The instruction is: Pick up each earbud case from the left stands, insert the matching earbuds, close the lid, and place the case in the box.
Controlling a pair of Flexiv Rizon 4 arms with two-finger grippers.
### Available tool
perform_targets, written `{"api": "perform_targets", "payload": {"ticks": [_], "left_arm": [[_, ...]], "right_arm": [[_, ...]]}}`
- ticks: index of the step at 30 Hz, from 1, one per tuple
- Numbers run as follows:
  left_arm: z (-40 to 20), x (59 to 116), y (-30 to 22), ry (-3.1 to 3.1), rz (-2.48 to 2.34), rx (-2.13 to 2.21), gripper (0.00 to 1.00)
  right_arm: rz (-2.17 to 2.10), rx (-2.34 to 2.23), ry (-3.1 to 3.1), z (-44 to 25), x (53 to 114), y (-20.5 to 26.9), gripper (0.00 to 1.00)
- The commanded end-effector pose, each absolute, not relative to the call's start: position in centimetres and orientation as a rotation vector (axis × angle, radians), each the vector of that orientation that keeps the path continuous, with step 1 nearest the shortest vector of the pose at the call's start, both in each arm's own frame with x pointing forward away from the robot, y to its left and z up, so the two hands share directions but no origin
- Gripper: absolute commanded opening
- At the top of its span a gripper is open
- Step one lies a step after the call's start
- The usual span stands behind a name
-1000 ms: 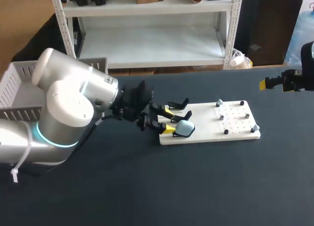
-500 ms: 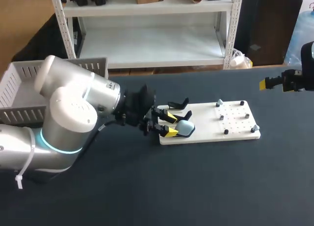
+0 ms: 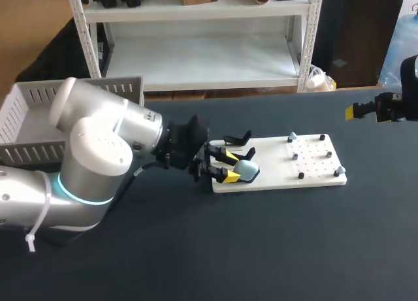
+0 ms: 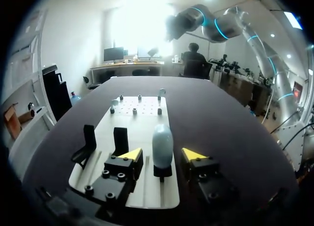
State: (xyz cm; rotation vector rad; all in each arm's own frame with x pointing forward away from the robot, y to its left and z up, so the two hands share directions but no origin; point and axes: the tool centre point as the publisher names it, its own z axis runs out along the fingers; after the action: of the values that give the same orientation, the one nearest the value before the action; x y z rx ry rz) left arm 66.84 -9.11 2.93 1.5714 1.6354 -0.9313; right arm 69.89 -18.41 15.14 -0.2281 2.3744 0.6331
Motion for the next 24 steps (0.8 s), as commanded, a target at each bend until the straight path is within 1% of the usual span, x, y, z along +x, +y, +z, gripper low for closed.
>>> {"api": "perform_targets", "payload": {"ticks": [1, 7, 19, 24], "left_arm": [[2.66, 67.41, -9.38, 1.631, -0.945, 1.575, 0.49], [2.43, 67.47, -9.5, 1.633, -0.954, 1.576, 0.47], [2.25, 67.3, -9.76, 1.634, -0.973, 1.57, 0.5], [2.14, 67.08, -9.85, 1.634, -0.98, 1.574, 0.49]], "right_arm": [[0.641, -0.233, 2.373, 15.06, 70.0, -18.53, 1.0], [0.641, -0.233, 2.373, 15.06, 70.0, -18.53, 1.0], [0.641, -0.233, 2.373, 15.06, 70.0, -18.53, 1.0], [0.641, -0.233, 2.373, 15.06, 70.0, -18.53, 1.0]]}}
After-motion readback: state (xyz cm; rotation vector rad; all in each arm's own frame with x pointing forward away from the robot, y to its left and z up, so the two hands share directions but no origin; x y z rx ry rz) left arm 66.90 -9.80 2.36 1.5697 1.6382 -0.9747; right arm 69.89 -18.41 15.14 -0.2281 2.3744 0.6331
